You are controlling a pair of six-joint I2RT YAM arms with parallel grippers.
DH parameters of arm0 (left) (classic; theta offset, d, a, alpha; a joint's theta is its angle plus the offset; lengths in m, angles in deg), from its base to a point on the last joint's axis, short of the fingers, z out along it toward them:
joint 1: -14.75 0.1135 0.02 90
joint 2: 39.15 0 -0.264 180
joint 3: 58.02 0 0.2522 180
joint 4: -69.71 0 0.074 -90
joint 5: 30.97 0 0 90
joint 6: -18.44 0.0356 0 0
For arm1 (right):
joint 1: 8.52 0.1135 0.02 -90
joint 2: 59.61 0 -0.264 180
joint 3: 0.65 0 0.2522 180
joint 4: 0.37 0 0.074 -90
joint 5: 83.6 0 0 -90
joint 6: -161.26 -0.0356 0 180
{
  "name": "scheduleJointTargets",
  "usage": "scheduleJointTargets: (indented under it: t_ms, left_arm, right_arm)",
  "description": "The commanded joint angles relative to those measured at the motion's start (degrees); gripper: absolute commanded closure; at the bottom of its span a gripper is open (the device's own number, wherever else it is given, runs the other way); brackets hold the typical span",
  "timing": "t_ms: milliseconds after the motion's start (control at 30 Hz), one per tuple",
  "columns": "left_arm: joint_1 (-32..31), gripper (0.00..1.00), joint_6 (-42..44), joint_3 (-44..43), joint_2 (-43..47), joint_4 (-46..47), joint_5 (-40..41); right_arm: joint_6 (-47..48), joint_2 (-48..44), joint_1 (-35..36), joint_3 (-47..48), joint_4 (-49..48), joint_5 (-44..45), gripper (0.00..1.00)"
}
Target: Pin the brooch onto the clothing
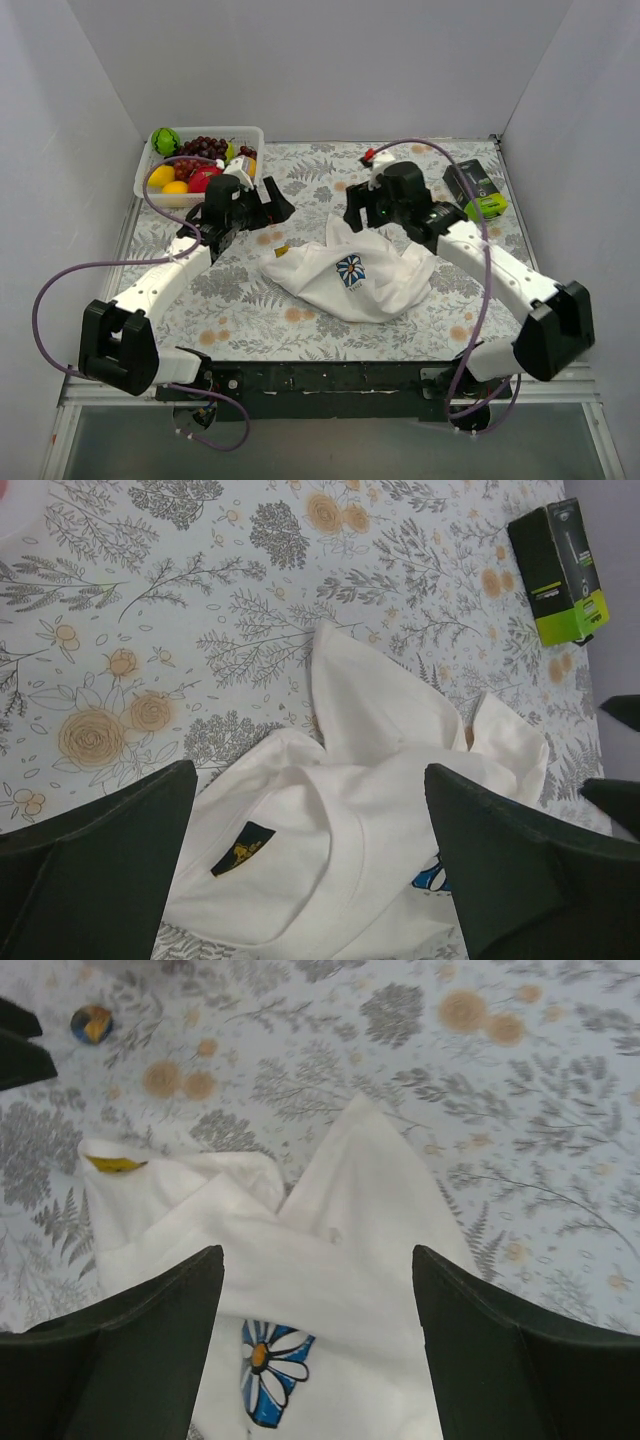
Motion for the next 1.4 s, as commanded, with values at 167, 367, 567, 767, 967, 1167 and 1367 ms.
scheduleJointTargets:
  t_ms: [167, 367, 567, 767, 967, 1167, 1367]
  left_arm:
    - [15.0, 0.02, -5.9, 0.8, 0.1, -2.2, -20.6]
    - [16.9, 0.02, -5.6, 1.6, 0.3, -2.1, -21.7]
    - [17.6, 0.02, -5.3, 2.0, -0.1, -1.9, -22.0]
    - [18.0, 0.02, -4.7, 2.3, 0.2, -2.1, -21.8]
    - [18.1, 0.02, -4.7, 2.8, 0.9, -2.0, -21.6]
    - [18.2, 0.02, -4.0, 2.6, 1.6, -2.7, -21.3]
    - [18.1, 0.02, -3.3, 2.8, 1.8, -2.9, -20.7]
  right_arm:
    - [5.6, 17.0, 11.0, 11.2, 1.4, -14.0, 0.2]
    - [8.0, 22.4, 15.4, 10.9, 1.3, -17.1, 0.23]
    - [9.2, 26.4, 17.5, 12.6, 5.5, -15.1, 0.72]
    - [9.2, 20.0, 16.2, 15.5, 3.5, -3.2, 0.99]
    - [12.3, 16.3, 9.3, 26.5, 0.7, 1.4, 0.99]
    - [17.0, 21.3, 8.6, 30.4, 10.3, -7.1, 0.67]
    - [18.3, 21.3, 8.6, 20.6, 10.2, -16.0, 0.28]
